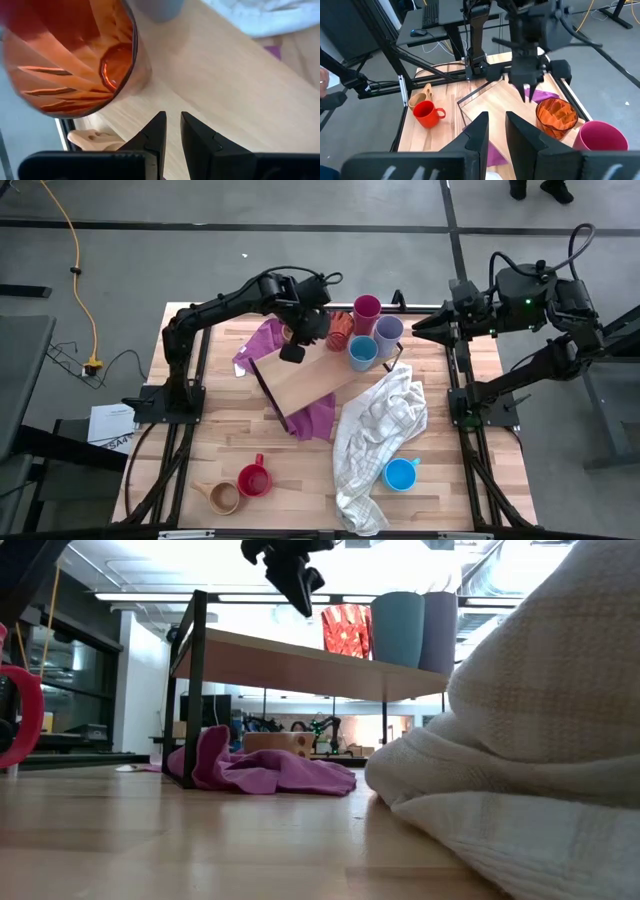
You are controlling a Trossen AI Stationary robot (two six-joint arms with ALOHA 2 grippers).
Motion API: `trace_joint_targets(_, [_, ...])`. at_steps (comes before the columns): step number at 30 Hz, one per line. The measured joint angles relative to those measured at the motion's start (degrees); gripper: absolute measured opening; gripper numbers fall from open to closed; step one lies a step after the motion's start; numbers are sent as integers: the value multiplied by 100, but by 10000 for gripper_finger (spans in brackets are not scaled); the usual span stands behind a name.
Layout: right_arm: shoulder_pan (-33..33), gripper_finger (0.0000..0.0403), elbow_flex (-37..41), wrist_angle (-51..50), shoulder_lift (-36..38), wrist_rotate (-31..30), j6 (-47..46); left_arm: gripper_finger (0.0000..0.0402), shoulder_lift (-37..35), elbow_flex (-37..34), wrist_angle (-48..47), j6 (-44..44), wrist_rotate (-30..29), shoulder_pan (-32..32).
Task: Stack small to large cups/mugs on shelf
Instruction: Put the light blue mug on the shelf
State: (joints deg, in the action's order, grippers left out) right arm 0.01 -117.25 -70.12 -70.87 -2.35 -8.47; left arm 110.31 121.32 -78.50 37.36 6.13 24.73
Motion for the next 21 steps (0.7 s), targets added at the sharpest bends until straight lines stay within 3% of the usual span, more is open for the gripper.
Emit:
trace_joint_targets(6, [-1, 58, 0, 3, 0, 2, 13, 46, -284, 74, 237, -37, 168, 0])
trace_joint_targets(16, [-2, 58, 0, 8, 0, -37, 28, 46, -359, 1377, 507, -319, 400, 2])
trace_joint_targets(21, [0, 58, 0, 91, 2, -54, 103, 46, -659, 1266, 815, -520, 492, 6])
